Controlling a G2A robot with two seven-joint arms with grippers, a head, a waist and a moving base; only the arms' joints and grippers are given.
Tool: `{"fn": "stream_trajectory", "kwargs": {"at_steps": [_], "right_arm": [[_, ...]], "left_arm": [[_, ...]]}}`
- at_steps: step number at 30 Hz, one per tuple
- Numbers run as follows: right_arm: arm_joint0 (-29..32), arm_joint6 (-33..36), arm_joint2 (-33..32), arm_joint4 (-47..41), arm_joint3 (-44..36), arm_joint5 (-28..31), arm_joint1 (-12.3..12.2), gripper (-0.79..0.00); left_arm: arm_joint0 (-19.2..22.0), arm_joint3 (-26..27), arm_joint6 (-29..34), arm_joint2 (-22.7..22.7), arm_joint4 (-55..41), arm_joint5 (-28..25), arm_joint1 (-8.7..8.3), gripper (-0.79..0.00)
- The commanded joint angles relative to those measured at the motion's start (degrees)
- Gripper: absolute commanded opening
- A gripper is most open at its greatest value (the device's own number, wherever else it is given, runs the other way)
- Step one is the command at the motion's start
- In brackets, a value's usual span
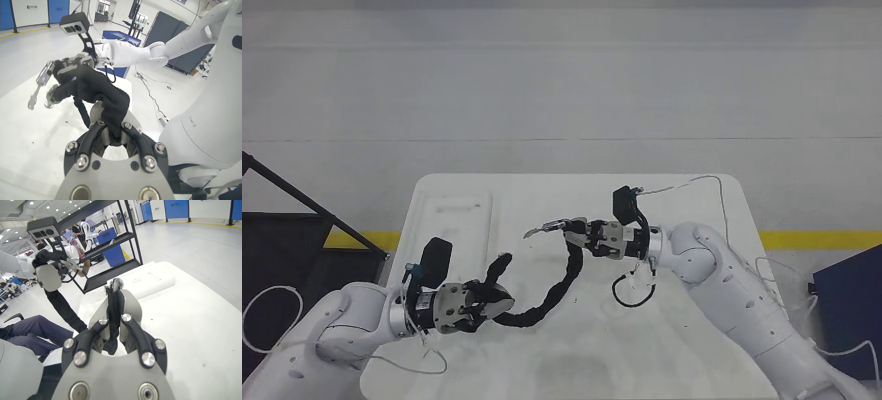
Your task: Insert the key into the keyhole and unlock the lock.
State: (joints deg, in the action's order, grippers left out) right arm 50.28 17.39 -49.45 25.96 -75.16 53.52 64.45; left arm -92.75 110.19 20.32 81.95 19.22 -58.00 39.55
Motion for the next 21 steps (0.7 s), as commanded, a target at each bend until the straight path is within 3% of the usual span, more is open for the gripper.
{"fn": "stream_trajectory", "kwargs": {"at_steps": [1, 7, 10, 12, 16, 21], "right_arm": [[1.32, -0.06, -1.95, 0.34, -0.88, 0.0, -0.61, -0.785], [6.33, 0.35, -7.95, 1.57, -4.42, -1.14, -2.53, -0.785], [9.18, -0.12, -10.31, 1.63, -5.84, -1.39, -3.23, -0.785], [10.79, -0.21, -11.4, 1.68, -6.5, -1.5, -3.57, -0.785], [13.1, -0.37, -12.91, 1.85, -7.54, -1.5, -4.03, -0.785], [14.38, -0.12, -13.68, 2.09, -8.16, -1.89, -4.25, -0.785]], "left_arm": [[1.07, -1.89, 1.49, -1.47, -0.92, 0.0, -0.13, -0.785], [5.99, -8.75, 8.25, -8.42, -7.39, 0.09, -0.07, -0.785], [10.38, -12.57, 14.15, -13.42, -13.11, 4.34, 0.4, -0.785], [13.96, -15.17, 19.7, -17.36, -18.42, 9.83, 0.95, -0.785], [22.6, -19.97, 28.45, -24.26, -25.42, 16.8, 2.89, -0.785], [31.07, -25.21, 27.77, -32.12, -20.38, 20.56, 6.46, -0.785]]}}
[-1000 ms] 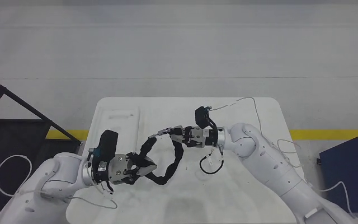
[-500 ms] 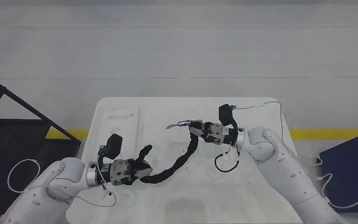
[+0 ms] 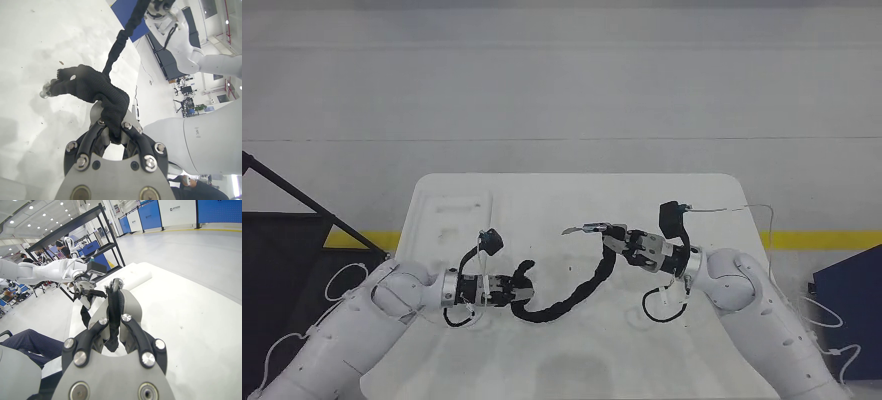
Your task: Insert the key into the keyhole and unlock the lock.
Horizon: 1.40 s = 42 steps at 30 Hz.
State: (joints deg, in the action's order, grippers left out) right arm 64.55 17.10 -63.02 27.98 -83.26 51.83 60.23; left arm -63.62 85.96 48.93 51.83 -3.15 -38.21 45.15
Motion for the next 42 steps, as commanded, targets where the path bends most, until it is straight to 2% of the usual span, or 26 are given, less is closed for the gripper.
{"fn": "stream_trajectory", "kwargs": {"at_steps": [1, 3, 4, 5, 6, 7, 11, 14, 18, 20, 22, 26, 31, 34, 36, 42], "right_arm": [[0.18, 0.33, -0.19, 0.14, -0.21, -0.31, -0.06, -0.785], [0.43, 0.43, -0.43, 0.19, -0.45, -0.45, -0.11, -0.785], [0.57, 0.44, -0.55, 0.16, -0.59, -0.45, -0.14, -0.785], [0.69, 0.44, -0.7, 0.15, -0.66, -0.37, -0.17, -0.785], [0.81, 0.4, -0.87, 0.2, -0.69, -0.37, -0.2, -0.785], [0.95, 0.4, -0.99, 0.25, -0.73, -0.3, -0.23, -0.785], [1.41, 0.24, -1.46, 0.37, -0.92, -0.07, -0.33, -0.785], [1.76, 0.09, -1.78, 0.46, -1.08, 0.16, -0.39, -0.785], [1.78, 0.87, -1.93, 0.74, -1.16, 0.28, -0.48, -0.785], [1.59, 2.81, -1.78, 0.75, -0.88, -1.29, -0.55, -0.785], [1.19, 6.17, -1.18, -0.39, -0.79, -4.39, -0.58, -0.785], [-0.29, 13.98, 0.44, -5.68, -0.7, -10.6, -0.48, -0.785], [-2.65, 20.15, 2.22, -11.86, 0.62, -14.82, -0.11, -0.785], [-5.43, 24.75, 3.93, -12.62, 1.58, -17.73, 0.25, -0.785], [-7.4, 26.8, 5.04, -13.23, 3.21, -19.86, 0.6, -0.785], [-12.74, 27.3, 8.52, -14.21, 10.64, -23.26, 2.16, -0.785]], "left_arm": [[3.3, -1.75, -1.57, -3.43, 3.53, 1.39, 1.6, -0.785], [5.69, -2.95, -2.65, -6.16, 7.65, 2.85, 2.99, -0.767], [6.6, -3.51, -3.27, -7.38, 9.45, 3.62, 3.62, -0.659], [7.51, -4.01, -3.52, -8.55, 11.92, 4.41, 4.19, -0.471], [8.28, -4.41, -4.16, -9.53, 14.34, 5.3, 4.72, -0.169], [8.92, -4.85, -5.17, -10.32, 17.15, 6.39, 5.18, 0.0], [10.01, -5.14, -11.6, -11.76, 28.72, 10.16, 6.3, 0.0], [9.27, -3.06, -17.3, -11.37, 39.97, 14.16, 6.18, 0.0], [6.17, 2.32, -23.34, -8.47, 51.9, 20.15, 4.92, 0.0], [3.75, 5.21, -26.33, -5.34, 53.96, 21.95, 3.91, 0.0], [0.86, 7.94, -28.62, -1.38, 53.42, 21.64, 2.73, 0.0], [-5.95, 11.72, -33.04, 8.57, 48.87, 15.91, 0.09, 0.0], [-16.66, 10.81, -38.96, 24.14, 40.04, 4.52, -3.01, 0.0], [-22.44, 7.04, -35.16, 32.77, 26.72, -5.47, -4.6, 0.0], [-25.62, 4.38, -32.4, 38.5, 19.38, -8.94, -5.5, 0.0], [-26.18, 4.04, -31.94, 39.35, 18.18, -9.51, -5.63, 0.0]]}}
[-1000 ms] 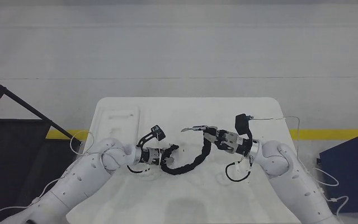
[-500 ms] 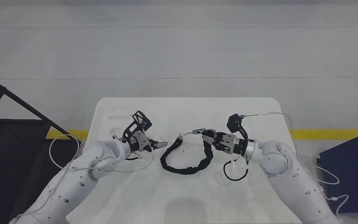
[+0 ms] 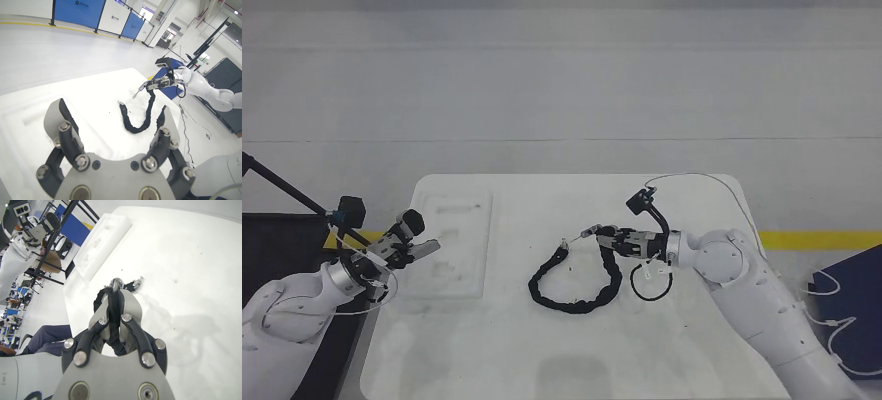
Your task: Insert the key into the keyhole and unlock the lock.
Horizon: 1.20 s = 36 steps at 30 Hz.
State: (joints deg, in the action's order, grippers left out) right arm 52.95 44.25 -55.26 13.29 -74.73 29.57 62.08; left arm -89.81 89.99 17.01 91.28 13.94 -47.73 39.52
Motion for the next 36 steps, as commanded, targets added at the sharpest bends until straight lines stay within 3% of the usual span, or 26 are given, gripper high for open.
{"fn": "stream_trajectory", "kwargs": {"at_steps": [1, 19, 20, 22, 23, 31, 36], "right_arm": [[-2.08, 0.14, 1.54, 0.56, 3.26, -1.28, 0.65, -0.785], [-10.21, 2.1, 9.25, -1.58, 15.21, -5.75, 5.04, -0.785], [-10.52, 2.2, 9.48, -1.65, 15.76, -6.5, 5.24, -0.736], [-11.01, 2.27, 9.84, -1.45, 16.53, -8.02, 5.55, -0.274], [-11.11, 2.03, 9.82, -1.58, 16.82, -8.54, 5.66, 0.0], [-10.4, -0.22, 7.82, -0.37, 16.07, -7.68, 5.26, 0.0], [-8.85, -1.91, 4.51, 4.56, 10.16, -9.44, 3.77, 0.0]], "left_arm": [[0.01, 0.01, -0.01, -0.11, 1.09, 0.01, 0.0, 0.0], [0.01, 0.01, -0.01, -0.11, 1.09, 0.01, 0.0, 0.0], [0.01, 0.01, -0.01, -0.11, 1.09, 0.01, 0.0, 0.0], [0.01, 0.01, -0.01, -0.11, 1.09, 0.01, 0.0, 0.0], [0.01, 0.01, -0.01, -0.11, 1.09, 0.01, 0.0, 0.0], [0.01, 0.01, -0.01, -0.11, 1.09, 0.01, 0.0, 0.0], [0.01, 0.01, -0.01, -0.11, 1.09, 0.01, 0.0, 0.0]]}}
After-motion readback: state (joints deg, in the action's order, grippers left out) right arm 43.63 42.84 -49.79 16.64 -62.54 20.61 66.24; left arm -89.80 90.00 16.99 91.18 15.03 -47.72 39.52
